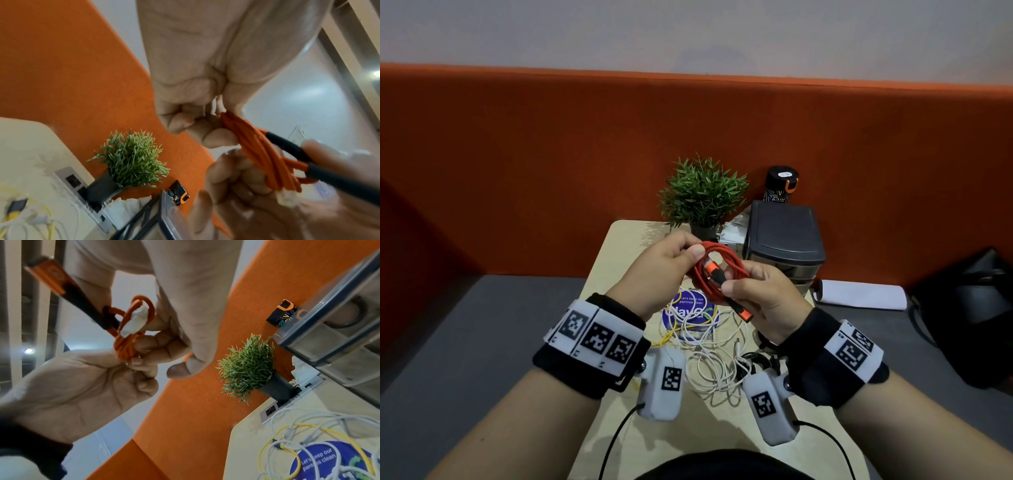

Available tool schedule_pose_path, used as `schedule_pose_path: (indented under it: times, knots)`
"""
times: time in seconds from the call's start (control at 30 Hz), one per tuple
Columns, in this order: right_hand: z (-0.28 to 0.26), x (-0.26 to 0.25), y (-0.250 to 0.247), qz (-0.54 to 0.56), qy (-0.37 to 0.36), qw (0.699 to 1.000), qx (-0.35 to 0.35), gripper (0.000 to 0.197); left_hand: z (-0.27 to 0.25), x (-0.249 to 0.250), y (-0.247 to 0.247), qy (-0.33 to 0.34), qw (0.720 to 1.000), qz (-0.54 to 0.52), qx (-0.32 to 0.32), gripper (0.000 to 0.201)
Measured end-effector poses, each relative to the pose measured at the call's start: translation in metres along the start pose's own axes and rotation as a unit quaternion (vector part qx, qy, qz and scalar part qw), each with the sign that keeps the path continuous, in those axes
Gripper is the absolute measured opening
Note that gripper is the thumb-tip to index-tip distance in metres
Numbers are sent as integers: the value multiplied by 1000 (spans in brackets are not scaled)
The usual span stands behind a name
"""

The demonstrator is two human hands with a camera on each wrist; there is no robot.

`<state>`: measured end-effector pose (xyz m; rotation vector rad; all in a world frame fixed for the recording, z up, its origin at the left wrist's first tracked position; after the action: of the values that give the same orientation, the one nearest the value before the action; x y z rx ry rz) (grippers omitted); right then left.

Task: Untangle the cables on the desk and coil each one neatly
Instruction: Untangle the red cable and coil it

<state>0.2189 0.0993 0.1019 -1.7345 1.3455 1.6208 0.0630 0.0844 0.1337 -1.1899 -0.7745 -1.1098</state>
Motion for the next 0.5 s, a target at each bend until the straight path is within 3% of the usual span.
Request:
schedule_pose_path:
  times: [0.17, 0.23, 0.3, 0.37, 0.43, 0.5]
  knots:
    - [-3, -2, -2, 17, -2, 998, -63, 74, 0, 4, 1, 9, 999, -46, -27, 18]
    - [-4, -4, -1, 17, 3, 998, -55, 59, -1, 6, 1, 15, 996, -80, -34, 28]
    - [-7, -4, -1, 14, 3, 1000, -24, 31, -2, 6, -2, 13, 993, -114, -39, 36]
    - [-10, -5, 1, 6, -2, 1000, 4, 7, -5, 6, -5, 16, 991, -117, -56, 32]
    - [-12, -4, 1, -4, -5, 1000, 11, 4, -7, 7, -4, 29, 993, -91, -64, 25]
    - [-13, -3, 3, -14, -7, 1000, 20, 7, -8, 6, -2, 50, 996, -68, -31, 19]
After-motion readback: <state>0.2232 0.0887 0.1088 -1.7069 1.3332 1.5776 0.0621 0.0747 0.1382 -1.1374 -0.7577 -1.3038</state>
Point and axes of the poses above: each hand's wrist, its own z-axis towards the middle knuckle, its own y-axis out of the palm, x = y × z, the point moved 1 cm from there along z, towards the middle knuckle, and after that the axes turned 10 degrees about y, right-handed, at the moved point
